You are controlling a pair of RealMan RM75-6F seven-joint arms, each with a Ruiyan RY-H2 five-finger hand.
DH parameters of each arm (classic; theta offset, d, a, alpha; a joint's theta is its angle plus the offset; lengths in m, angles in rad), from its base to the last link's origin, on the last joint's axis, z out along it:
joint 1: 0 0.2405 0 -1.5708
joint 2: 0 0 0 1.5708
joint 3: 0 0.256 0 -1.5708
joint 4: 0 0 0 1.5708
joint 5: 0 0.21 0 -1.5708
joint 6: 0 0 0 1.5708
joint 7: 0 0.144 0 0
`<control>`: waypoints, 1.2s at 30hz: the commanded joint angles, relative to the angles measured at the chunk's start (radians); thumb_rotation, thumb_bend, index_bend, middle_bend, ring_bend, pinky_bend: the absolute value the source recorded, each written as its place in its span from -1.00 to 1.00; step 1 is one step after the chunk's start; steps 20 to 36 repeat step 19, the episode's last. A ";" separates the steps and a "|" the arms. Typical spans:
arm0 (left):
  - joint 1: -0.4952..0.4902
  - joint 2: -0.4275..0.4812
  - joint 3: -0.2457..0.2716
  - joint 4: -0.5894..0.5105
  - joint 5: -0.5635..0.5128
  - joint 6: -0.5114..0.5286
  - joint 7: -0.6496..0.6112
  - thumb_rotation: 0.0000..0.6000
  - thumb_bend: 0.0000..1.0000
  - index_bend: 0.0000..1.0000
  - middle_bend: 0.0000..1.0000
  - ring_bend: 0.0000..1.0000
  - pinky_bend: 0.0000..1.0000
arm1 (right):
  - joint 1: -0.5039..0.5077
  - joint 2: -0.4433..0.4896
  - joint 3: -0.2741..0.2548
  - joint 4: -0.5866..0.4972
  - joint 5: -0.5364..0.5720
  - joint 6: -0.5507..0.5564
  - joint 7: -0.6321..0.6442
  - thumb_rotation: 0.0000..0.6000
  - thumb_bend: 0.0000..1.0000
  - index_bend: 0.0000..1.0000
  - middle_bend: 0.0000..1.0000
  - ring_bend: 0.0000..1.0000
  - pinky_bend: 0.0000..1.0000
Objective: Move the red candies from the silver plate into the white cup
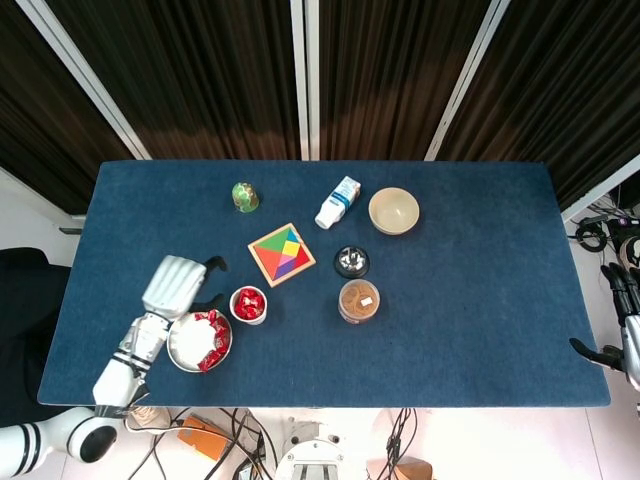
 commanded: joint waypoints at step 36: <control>0.436 0.129 0.198 0.264 0.175 0.408 -0.301 1.00 -0.84 -0.54 -0.65 -0.93 -1.00 | -0.025 -0.061 -0.041 0.063 -0.074 0.048 0.051 1.00 -0.69 -1.00 -0.89 -1.00 -0.83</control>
